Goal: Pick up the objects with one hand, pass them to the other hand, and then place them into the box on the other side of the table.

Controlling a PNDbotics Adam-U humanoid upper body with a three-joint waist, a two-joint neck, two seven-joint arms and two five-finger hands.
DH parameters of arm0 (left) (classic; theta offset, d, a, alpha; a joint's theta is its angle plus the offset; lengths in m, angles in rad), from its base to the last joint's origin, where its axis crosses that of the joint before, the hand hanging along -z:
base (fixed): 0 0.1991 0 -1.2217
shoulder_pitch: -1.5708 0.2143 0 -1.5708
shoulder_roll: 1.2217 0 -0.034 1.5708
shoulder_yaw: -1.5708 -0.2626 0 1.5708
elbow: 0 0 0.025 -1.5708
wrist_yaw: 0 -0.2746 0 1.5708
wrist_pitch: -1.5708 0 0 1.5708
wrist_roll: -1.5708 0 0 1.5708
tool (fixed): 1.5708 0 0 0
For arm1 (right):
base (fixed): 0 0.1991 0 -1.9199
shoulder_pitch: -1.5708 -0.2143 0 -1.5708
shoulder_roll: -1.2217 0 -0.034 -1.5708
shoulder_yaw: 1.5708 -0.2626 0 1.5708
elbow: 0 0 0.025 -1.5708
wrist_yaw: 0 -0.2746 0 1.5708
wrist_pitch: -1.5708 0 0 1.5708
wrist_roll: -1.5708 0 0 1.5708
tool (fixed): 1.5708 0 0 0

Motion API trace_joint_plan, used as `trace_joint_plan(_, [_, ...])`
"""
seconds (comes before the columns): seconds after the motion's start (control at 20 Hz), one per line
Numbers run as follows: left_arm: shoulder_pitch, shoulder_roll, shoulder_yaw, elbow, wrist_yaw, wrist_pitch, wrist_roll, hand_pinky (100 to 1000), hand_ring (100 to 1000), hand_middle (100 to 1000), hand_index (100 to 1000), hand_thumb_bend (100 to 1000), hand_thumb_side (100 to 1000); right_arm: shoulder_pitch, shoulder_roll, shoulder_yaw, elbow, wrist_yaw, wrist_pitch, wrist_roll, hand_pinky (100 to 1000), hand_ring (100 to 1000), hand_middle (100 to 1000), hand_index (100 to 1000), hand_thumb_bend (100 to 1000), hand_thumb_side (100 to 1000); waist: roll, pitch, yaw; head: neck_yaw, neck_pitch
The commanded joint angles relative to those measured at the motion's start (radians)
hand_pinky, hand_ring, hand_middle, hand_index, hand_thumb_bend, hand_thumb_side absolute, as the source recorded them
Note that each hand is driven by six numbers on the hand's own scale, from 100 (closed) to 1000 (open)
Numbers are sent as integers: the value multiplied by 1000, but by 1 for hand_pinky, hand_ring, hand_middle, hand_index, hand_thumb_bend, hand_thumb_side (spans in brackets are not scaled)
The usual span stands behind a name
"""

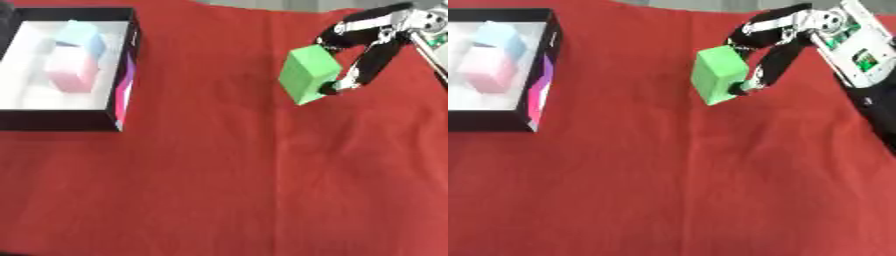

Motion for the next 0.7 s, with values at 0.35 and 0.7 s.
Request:
trace_joint_plan(0.35, [-17, 45, 13, -11, -9, -2, 2, 757, 764, 657, 679, 100, 888, 37, 2, -38, -143, -113, 78, -183, 859, 697, 469, 485, 100, 122, 27, -46, -12, 9, 6])
trace_joint_plan(0.7, [-32, 61, 5, -10, -19, -2, -5, 756, 765, 659, 681, 100, 879, 92, 79, -69, -222, -88, 108, -335, 855, 691, 466, 484, 100, 100, 38, -53, -27, 21, 11])
